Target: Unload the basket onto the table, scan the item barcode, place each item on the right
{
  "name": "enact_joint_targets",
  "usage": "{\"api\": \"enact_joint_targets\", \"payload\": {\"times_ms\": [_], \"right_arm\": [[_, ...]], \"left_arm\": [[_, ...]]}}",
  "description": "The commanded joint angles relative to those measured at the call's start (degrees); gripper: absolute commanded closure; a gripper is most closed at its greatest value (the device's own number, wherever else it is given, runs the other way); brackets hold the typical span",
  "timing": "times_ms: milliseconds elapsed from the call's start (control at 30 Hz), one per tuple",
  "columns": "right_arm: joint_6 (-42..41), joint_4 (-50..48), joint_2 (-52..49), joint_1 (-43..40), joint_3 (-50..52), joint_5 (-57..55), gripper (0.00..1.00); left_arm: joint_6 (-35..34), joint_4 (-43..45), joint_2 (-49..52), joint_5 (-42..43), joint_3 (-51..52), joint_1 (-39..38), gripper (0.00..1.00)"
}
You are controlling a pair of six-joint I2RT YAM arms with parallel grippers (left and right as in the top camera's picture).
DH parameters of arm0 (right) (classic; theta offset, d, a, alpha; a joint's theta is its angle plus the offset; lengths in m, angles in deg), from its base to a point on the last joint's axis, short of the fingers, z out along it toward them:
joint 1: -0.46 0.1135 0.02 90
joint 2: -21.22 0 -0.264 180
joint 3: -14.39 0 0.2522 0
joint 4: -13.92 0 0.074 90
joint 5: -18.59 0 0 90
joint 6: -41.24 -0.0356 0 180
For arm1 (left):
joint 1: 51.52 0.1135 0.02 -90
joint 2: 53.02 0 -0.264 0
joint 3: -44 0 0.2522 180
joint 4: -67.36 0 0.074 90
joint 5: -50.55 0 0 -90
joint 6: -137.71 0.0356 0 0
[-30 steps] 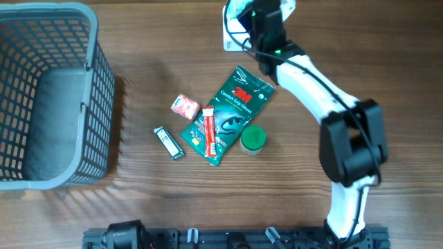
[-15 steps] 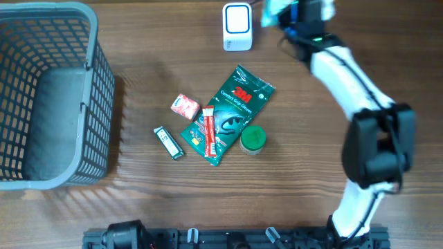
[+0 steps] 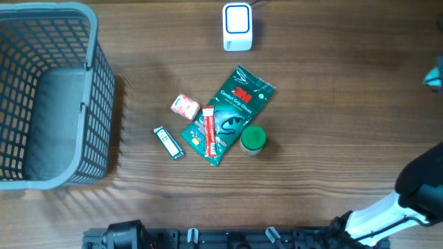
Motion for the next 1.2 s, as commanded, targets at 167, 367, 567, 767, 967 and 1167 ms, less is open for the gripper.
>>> {"api": "enact_joint_targets", "payload": {"times_ms": [167, 367, 567, 767, 967, 1167], "right_arm": [[10.67, -4.57, -6.73, -7.28, 0.31, 8.68, 0.01], [15.13, -4.2, -2.86, -7.15, -0.68, 35.63, 0.0], [15.13, 3.69, 3.17, -5.6, -0.66, 57.46, 0.0], [19.19, 10.73, 4.15, 4.55, -0.66, 57.68, 0.01], [25.53, 20.87, 4.17, 25.46, -0.66, 56.54, 0.01], [21.94, 32.44, 4.17, 43.87, -0.66, 35.43, 0.0]], "left_arm": [[0.28, -10.95, -1.18, 18.84, 0.17, 0.33, 0.0], [1.01, -22.8, -5.33, 23.61, -1.55, 0.04, 0.0], [4.81, -24.83, -5.33, 29.29, -0.59, -1.36, 0.0], [5.31, -23.67, -5.33, 23.45, 8.26, -1.36, 0.0], [6.03, -10.64, -5.33, 23.45, 27.39, -1.36, 0.0], [5.57, -4.94, -5.35, 23.41, 42.05, -1.36, 0.0]]}}
